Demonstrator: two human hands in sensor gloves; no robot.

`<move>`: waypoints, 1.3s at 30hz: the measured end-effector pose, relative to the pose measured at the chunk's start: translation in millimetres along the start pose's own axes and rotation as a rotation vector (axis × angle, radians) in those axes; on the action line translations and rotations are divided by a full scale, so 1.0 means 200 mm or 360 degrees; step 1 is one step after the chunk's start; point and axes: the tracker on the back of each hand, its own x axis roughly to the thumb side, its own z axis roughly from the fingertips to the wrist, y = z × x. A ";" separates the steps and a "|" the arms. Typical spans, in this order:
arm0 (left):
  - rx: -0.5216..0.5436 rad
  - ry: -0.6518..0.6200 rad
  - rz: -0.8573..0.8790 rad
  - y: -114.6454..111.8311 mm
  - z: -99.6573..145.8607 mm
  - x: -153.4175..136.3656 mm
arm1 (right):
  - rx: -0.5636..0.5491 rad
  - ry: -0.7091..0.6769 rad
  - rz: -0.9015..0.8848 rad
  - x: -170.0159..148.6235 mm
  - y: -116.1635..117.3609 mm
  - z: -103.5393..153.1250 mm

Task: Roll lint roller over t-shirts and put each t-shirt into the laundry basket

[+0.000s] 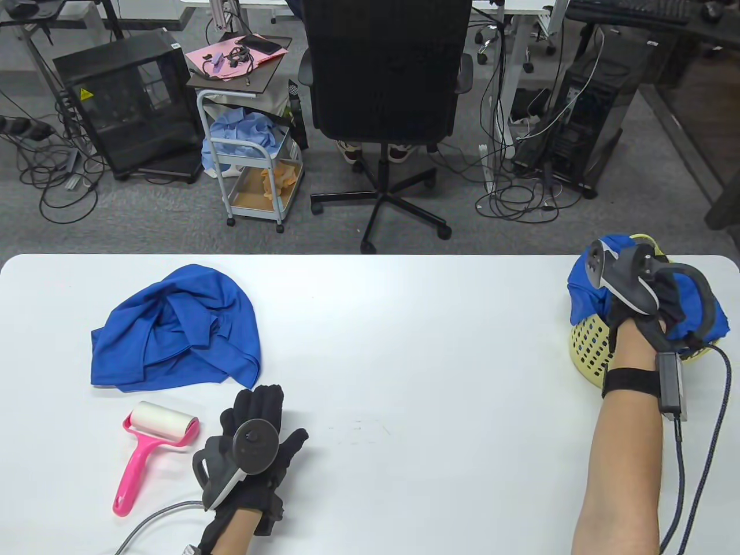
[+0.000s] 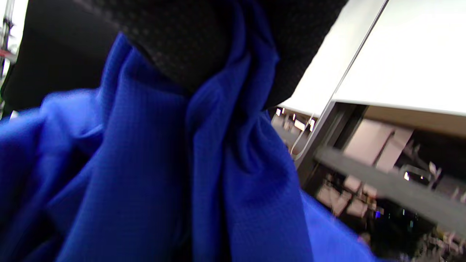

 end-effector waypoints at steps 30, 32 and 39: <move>-0.0034 0.0014 -0.0011 0.00 -0.02 -0.01 | 0.1086 0.0008 -0.0340 -0.07 0.14 -0.16; -0.0032 0.0009 -0.0013 0.01 -0.02 0.00 | 0.1039 -0.0004 -0.0365 -0.07 0.07 -0.13; -0.0026 0.0010 -0.0054 0.01 -0.02 0.00 | 0.0671 -0.0046 -0.0372 0.01 -0.19 -0.02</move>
